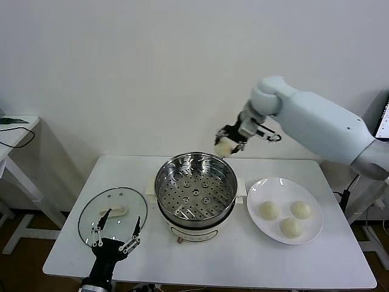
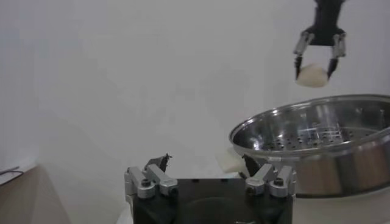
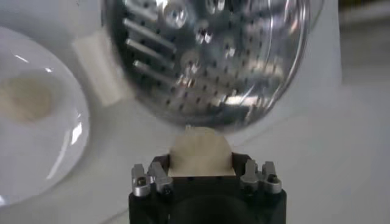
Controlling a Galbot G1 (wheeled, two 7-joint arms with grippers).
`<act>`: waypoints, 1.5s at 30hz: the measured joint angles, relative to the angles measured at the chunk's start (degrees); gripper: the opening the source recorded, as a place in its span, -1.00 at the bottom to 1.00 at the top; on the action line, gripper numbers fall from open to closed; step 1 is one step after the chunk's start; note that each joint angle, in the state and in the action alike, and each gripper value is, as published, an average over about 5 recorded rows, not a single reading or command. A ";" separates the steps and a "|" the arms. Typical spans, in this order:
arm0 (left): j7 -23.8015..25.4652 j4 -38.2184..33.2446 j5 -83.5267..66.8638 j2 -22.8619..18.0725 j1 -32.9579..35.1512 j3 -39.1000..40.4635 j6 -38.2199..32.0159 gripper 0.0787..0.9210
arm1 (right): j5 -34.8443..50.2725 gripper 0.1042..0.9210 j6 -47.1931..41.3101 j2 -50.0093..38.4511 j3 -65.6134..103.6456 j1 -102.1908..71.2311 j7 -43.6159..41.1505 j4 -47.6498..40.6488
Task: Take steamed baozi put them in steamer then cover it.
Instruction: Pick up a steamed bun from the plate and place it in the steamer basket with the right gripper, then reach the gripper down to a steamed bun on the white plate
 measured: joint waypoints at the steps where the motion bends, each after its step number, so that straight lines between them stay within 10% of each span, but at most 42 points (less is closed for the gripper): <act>1: -0.02 -0.14 -0.08 -0.01 -0.04 0.04 0.06 0.77 | -0.28 0.39 0.24 0.66 -0.43 0.02 -0.08 0.22; 31: -0.76 -1.35 -0.98 0.05 0.32 -1.34 0.31 0.77 | -7.03 0.68 2.28 13.65 -5.08 -5.00 0.98 -9.47; 45: -1.83 -2.51 -0.97 -0.05 0.76 -2.66 1.17 0.77 | 7.60 0.76 -7.18 7.13 -3.71 0.64 -4.00 -5.78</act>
